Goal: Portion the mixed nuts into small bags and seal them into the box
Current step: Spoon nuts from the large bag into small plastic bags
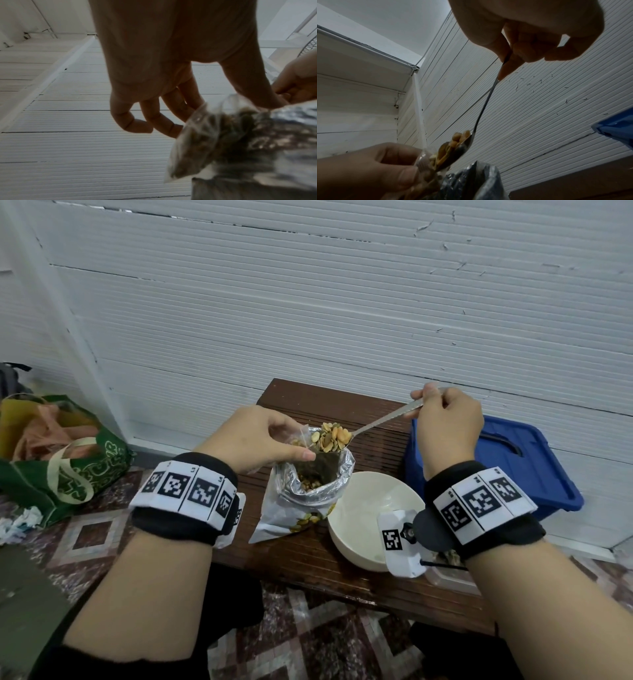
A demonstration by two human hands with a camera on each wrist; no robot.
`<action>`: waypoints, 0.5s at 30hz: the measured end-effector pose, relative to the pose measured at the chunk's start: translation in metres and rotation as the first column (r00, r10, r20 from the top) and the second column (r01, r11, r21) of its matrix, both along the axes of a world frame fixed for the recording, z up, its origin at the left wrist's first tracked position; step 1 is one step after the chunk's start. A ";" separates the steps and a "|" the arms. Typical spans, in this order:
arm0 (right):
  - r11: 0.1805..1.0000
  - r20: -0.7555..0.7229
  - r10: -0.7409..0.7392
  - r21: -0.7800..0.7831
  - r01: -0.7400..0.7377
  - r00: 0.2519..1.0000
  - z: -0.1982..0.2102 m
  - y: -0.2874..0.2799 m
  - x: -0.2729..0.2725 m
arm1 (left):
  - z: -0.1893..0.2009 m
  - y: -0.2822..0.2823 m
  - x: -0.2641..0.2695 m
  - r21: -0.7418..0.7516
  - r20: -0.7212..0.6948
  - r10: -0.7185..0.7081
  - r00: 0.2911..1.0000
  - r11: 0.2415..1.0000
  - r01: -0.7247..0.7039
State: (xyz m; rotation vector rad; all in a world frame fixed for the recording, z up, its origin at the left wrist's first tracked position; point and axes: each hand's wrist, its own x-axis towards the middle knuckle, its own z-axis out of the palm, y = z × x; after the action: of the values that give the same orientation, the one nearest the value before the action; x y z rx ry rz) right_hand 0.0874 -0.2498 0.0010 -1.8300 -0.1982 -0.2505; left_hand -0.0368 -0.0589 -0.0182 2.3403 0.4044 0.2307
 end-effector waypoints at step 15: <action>0.998 -0.045 0.067 -0.012 -0.068 0.997 -0.003 0.011 -0.008 | 0.002 -0.018 0.006 0.089 -0.034 0.020 0.999 0.996 -0.017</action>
State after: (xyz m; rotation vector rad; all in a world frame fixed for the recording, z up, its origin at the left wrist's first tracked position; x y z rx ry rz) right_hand 0.0796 -0.2391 -0.0018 -1.8365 -0.2305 -0.1608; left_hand -0.0313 -0.0768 -0.0159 2.4317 0.4419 0.2208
